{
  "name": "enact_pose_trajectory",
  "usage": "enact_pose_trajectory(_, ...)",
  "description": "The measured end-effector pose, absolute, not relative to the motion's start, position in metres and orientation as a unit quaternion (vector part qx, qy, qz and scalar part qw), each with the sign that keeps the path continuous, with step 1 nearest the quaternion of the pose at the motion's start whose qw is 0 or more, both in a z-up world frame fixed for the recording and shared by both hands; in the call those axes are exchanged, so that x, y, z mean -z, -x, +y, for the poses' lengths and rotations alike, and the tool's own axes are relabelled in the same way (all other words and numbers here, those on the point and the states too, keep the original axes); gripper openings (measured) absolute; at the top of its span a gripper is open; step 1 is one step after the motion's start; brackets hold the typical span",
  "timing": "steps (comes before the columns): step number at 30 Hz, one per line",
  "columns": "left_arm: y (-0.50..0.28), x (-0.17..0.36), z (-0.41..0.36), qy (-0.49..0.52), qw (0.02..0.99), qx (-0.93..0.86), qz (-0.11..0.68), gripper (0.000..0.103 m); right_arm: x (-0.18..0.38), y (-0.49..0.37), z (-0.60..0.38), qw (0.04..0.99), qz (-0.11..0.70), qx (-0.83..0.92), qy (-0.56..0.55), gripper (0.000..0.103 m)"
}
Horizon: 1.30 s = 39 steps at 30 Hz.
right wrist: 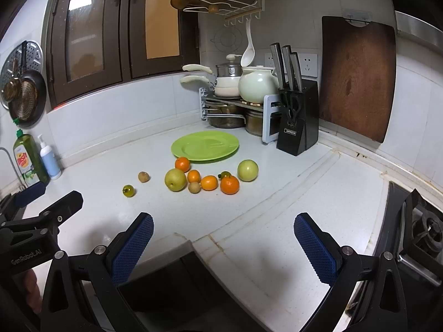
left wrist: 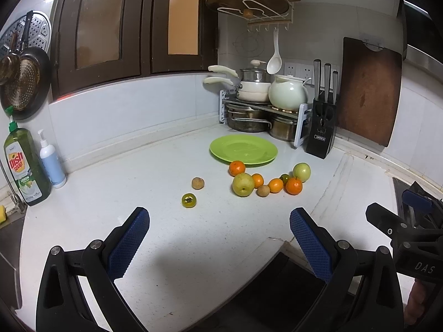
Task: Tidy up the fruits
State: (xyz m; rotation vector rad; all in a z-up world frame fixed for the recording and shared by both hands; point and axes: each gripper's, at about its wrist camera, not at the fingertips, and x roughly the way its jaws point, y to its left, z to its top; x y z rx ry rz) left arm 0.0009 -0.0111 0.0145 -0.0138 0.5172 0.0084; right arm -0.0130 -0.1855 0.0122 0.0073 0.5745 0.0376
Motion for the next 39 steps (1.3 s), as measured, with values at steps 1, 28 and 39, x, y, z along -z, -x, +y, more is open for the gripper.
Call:
enact_pose_trajectory(1,-0.001,-0.014,-0.011,0.007,0.967,-0.004,0.255,0.103,-0.012,0.013,-0.185,0.959,0.284,-0.019,-0.004,0.102)
enact_pose_trajectory(28,-0.007,-0.001,-0.004,0.013,0.964,-0.013,0.265,0.103,-0.002,0.001,-0.182,0.954,0.298,-0.032,-0.002,0.102)
enact_pose_trajectory(39,-0.036,0.012,0.009,0.015,0.958,-0.023,0.287,0.103,0.012,-0.031,-0.168,0.947,0.318,-0.048,0.003,0.102)
